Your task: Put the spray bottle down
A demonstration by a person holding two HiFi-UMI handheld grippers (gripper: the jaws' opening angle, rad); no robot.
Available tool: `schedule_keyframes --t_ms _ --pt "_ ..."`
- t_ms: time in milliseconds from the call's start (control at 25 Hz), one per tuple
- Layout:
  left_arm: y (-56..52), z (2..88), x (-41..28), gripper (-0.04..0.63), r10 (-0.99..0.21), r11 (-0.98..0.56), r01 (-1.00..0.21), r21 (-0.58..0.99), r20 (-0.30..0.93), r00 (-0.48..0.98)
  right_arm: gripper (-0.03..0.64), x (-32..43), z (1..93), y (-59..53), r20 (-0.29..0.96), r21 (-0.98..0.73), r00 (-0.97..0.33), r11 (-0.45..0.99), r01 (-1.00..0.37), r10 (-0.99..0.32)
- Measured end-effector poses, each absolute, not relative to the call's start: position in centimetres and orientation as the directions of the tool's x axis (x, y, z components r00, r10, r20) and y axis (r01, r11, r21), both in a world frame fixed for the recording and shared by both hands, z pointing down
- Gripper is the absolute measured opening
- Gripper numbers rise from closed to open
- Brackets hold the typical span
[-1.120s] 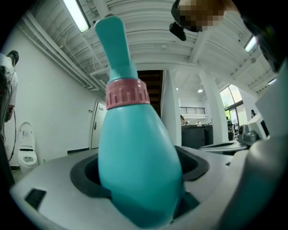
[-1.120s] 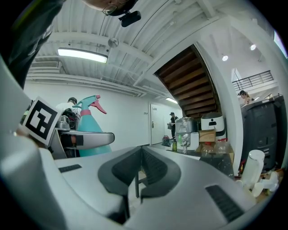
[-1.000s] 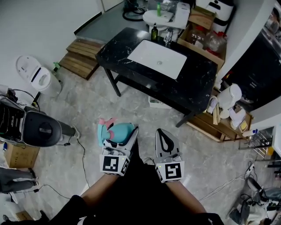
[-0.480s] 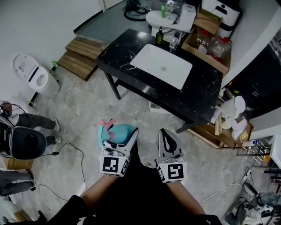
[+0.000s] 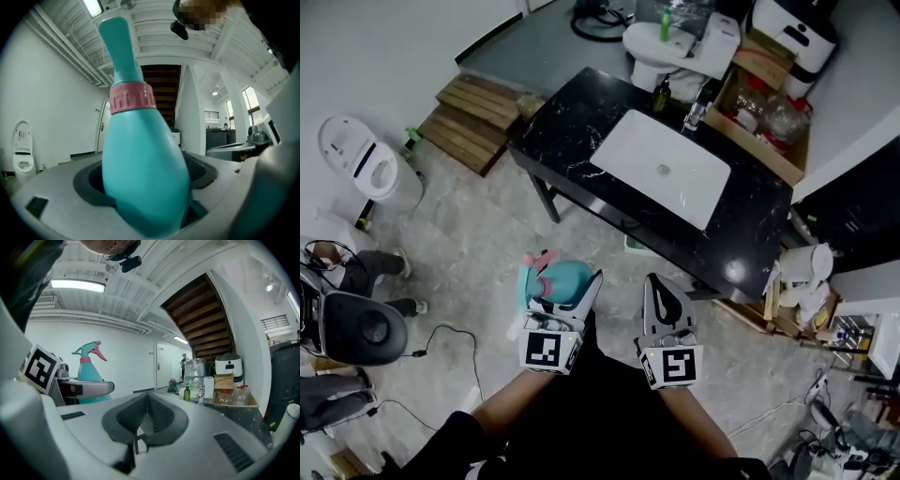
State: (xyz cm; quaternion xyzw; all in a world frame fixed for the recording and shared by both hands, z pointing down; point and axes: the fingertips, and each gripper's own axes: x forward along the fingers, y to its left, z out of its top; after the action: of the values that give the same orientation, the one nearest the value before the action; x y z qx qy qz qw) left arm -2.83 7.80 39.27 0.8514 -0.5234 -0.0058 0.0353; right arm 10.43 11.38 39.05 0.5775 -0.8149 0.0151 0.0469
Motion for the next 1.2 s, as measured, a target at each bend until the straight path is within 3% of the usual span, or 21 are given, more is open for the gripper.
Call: schedule_keyframes --t_ms 280,480,1200 --pt "-0.3 38.6 -3.7 0.44 -0.887 -0.456 -0.883 0.115 0.023 0.461 0.017 7.7 39.1 2.8 0.123 0.024 -0.339 0.344 -0.939 -0.933" --pt "-5.0 41.1 -6.5 0.44 -0.886 -0.448 -0.891 0.075 0.099 0.453 0.017 6.6 39.0 -2.4 0.126 0.04 -0.313 0.32 -0.946 -0.941" --pt "-14.4 40.0 -9.1 0.44 -0.847 -0.518 -0.843 0.142 0.051 0.529 0.017 6.1 39.7 -10.9 0.161 0.029 -0.169 0.176 -0.984 -0.972"
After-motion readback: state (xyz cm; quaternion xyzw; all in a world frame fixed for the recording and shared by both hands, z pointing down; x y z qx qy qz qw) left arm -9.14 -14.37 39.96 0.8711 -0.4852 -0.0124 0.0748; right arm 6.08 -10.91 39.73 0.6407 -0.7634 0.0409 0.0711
